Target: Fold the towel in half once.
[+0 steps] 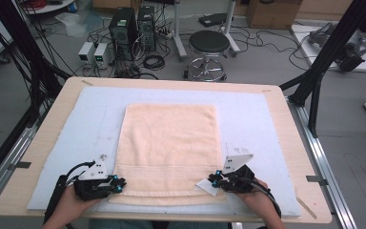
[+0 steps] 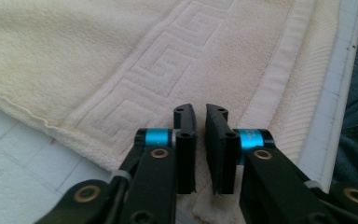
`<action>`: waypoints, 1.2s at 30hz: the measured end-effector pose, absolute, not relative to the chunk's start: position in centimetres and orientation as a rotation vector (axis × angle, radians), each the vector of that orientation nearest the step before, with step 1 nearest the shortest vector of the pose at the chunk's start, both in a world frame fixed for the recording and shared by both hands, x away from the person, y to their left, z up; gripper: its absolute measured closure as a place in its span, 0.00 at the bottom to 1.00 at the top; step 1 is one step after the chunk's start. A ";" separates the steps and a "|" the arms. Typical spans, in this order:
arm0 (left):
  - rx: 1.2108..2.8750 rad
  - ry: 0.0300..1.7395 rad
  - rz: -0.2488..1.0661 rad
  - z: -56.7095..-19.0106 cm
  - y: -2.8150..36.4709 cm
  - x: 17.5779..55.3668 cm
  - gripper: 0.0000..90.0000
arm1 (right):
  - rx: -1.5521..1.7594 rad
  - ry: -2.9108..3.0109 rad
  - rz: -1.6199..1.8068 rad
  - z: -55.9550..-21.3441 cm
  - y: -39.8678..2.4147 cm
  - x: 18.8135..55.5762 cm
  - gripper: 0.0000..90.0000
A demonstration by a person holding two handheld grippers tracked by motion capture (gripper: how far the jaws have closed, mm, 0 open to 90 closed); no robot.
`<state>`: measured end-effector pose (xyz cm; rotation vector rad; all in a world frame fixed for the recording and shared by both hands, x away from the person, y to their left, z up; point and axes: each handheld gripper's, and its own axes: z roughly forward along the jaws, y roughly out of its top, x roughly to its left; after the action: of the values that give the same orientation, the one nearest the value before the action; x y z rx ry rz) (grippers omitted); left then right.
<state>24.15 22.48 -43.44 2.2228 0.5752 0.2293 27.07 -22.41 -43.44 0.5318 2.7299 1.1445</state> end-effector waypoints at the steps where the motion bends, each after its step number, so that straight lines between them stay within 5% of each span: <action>1: 2.224 0.569 0.243 -43.3 22.4 24.1 0.97 | 0.533 2.738 1.151 -43.4 -22.4 27.1 0.96; 36: 2.111 0.552 0.243 -41.2 24.3 21.2 1.00 | 0.506 2.697 1.277 -40.6 -23.5 25.0 0.91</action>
<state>21.16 24.27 -41.23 2.1110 0.5521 0.2429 25.01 -23.46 -40.59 0.5064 2.6969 1.2770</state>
